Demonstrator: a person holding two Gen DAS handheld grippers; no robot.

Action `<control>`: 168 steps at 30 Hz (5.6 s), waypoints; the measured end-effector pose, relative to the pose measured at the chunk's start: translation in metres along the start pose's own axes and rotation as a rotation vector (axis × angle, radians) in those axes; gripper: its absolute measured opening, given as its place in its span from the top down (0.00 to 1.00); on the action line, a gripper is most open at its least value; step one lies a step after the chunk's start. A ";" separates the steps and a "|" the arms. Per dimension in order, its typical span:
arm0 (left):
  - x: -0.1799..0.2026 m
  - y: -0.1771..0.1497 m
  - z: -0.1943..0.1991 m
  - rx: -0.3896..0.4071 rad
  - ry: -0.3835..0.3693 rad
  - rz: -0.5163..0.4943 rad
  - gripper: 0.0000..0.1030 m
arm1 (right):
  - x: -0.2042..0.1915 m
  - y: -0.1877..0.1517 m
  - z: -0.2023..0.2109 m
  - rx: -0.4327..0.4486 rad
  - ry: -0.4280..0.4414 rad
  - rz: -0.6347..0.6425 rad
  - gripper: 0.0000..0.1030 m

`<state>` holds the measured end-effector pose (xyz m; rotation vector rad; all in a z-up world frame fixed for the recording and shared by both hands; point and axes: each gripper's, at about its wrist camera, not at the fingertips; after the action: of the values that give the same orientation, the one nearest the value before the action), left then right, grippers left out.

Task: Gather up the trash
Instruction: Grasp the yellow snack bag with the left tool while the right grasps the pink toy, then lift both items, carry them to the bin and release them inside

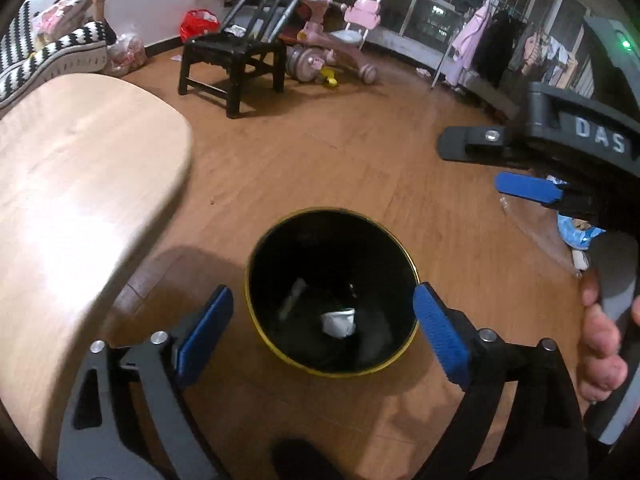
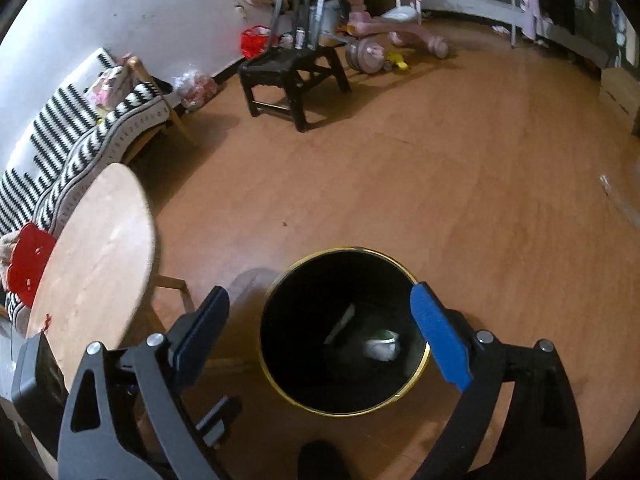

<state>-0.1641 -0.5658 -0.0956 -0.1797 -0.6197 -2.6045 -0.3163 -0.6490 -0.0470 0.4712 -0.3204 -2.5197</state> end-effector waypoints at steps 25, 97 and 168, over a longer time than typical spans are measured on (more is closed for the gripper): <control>-0.320 -0.287 0.330 0.217 0.497 0.682 0.06 | -0.470 -0.174 0.024 -0.053 0.335 0.791 0.07; -0.391 -0.337 0.388 0.408 0.727 0.797 0.45 | -0.593 -0.243 -0.025 -0.116 0.341 0.984 0.53; 0.001 -0.006 -0.006 0.026 0.051 -0.012 0.47 | 0.002 -0.016 -0.010 -0.067 0.065 0.089 0.52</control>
<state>-0.1675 -0.5642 -0.1031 -0.1018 -0.6382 -2.6028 -0.3215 -0.6380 -0.0618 0.5001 -0.2266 -2.4151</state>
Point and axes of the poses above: each gripper's, at about its wrist camera, not at the fingertips, and z roughly against the way its jaws point, x to its right, y to its top, and after that the axes turned 14 degrees about -x, right-handed
